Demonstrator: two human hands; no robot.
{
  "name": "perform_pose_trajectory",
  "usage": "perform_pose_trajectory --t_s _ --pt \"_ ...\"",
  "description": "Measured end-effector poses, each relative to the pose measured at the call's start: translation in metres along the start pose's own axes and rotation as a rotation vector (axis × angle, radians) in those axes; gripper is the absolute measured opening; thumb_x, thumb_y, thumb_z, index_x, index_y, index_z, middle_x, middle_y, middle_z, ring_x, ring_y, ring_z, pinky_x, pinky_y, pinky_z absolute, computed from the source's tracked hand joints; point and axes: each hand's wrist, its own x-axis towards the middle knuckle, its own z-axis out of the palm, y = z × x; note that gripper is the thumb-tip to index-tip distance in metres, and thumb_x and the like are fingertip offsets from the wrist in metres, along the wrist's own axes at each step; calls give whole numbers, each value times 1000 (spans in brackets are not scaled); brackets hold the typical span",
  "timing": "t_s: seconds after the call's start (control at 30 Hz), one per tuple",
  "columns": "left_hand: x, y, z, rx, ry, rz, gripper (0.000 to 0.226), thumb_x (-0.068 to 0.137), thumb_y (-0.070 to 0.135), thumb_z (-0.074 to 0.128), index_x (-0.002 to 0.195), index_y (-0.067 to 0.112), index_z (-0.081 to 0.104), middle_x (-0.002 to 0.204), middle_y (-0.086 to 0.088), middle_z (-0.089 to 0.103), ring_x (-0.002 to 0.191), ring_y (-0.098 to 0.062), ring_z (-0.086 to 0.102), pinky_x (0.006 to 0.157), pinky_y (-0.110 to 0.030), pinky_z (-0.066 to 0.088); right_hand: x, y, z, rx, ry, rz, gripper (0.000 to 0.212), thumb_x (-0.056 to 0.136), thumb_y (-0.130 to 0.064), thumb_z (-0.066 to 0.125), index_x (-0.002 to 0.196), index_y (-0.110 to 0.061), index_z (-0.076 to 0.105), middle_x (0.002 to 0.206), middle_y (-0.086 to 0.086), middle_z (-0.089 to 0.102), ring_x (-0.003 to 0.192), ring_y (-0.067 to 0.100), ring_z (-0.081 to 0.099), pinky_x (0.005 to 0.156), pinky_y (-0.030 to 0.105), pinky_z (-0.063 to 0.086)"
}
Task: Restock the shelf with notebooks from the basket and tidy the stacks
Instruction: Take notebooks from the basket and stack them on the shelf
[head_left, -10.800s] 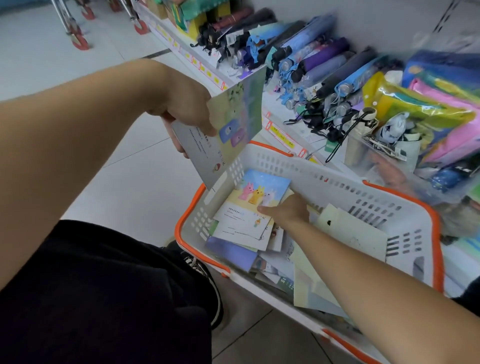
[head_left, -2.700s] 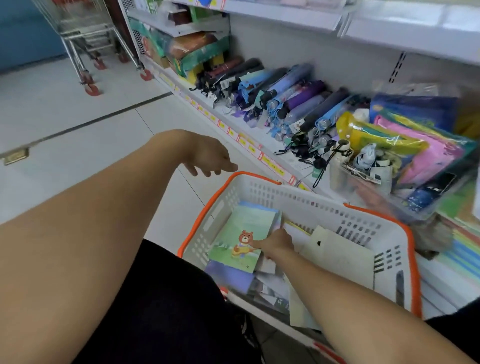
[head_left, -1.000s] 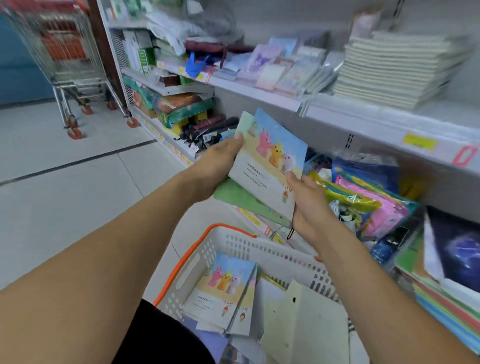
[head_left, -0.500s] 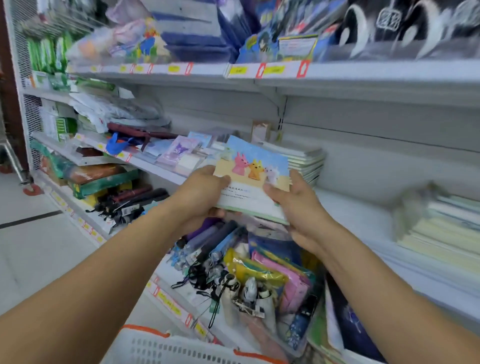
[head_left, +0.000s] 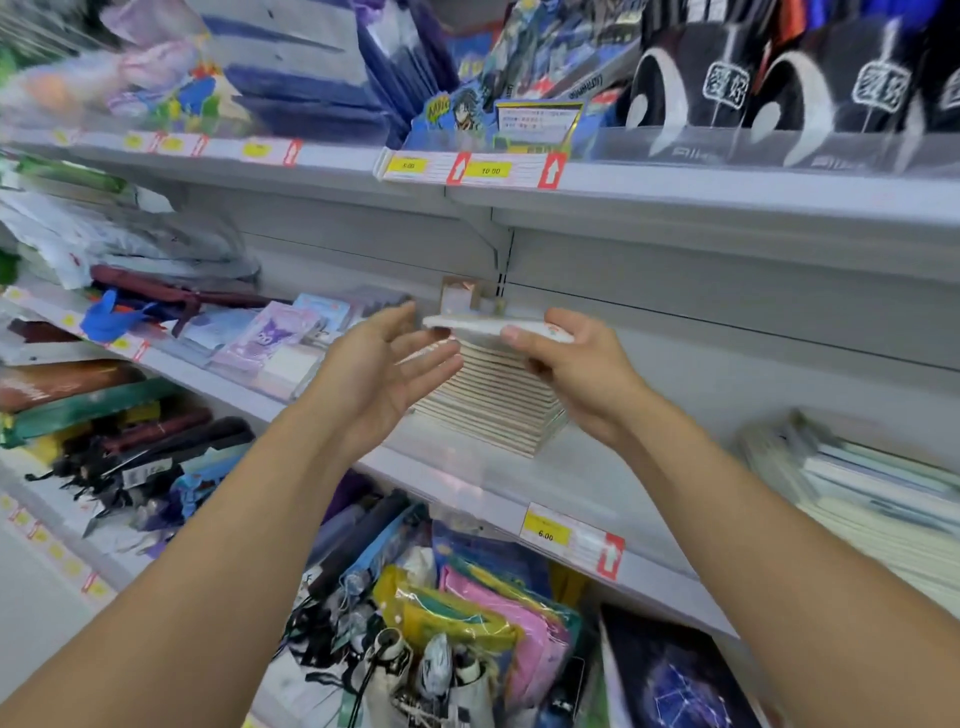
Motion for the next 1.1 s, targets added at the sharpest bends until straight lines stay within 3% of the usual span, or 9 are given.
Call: perform_pose_trajectory --t_s 0.1,0.2,0.3,0.57,0.73,0.87,0.97,1.03,1.1 --pt "10 1 -11 13 23 54 30 98 24 54 124 10 53 117 -15 68 101 -31 70 73 -36 59 59 10 -15 -170 79 142 83 78 -25 83 140 6 38 77 2 49 63 11 47 58 24 40" --pt "14 -5 -16 89 2 46 43 99 28 52 138 10 47 114 -10 71 100 -27 71 71 -35 59 103 17 -27 -595 44 283 58 70 -48 85 98 -8 54 74 3 51 56 14 49 45 24 38" --pt "16 -9 -15 163 20 49 38 98 28 54 133 11 52 113 -7 72 97 -24 72 69 -35 59 124 19 -32 -965 47 305 64 65 -65 80 90 -12 54 81 4 52 66 19 49 49 27 35" --pt "13 -6 -34 282 67 33 28 97 29 55 118 14 64 112 -5 72 97 -22 72 78 -36 59 138 48 -39 -1152 76 289 78 68 -78 65 108 -11 65 104 6 64 86 23 60 57 27 41" --pt "8 -5 -52 397 131 -2 25 97 28 55 116 13 63 109 -4 72 96 -20 71 72 -32 58 139 46 -42 -1256 6 170 64 84 -65 61 115 -8 68 122 9 65 107 28 60 93 38 52" --pt "-1 2 -68 616 144 -83 29 98 31 53 118 13 62 113 -7 70 96 -20 70 70 -31 58 96 25 -23 -1116 302 18 54 87 -57 62 118 -13 64 115 11 68 106 31 62 87 35 50" --pt "-18 12 -84 1058 135 -168 33 98 37 53 116 12 62 109 -8 70 91 -21 68 73 -32 59 15 26 27 -644 541 -387 28 89 -43 60 83 -16 67 75 4 65 72 19 60 69 31 46" --pt "-35 13 -103 1408 46 -250 34 98 39 51 114 10 61 108 -7 68 94 -22 67 81 -36 58 -59 61 84 -396 394 -369 35 92 -35 59 68 -8 62 60 4 60 58 14 53 61 29 42" --pt "-63 9 -126 1728 -61 -408 36 99 38 48 115 8 61 110 -8 67 95 -23 66 81 -37 57 -140 123 142 -340 -15 -15 42 91 -32 64 62 -3 60 53 3 57 49 10 51 58 28 45"
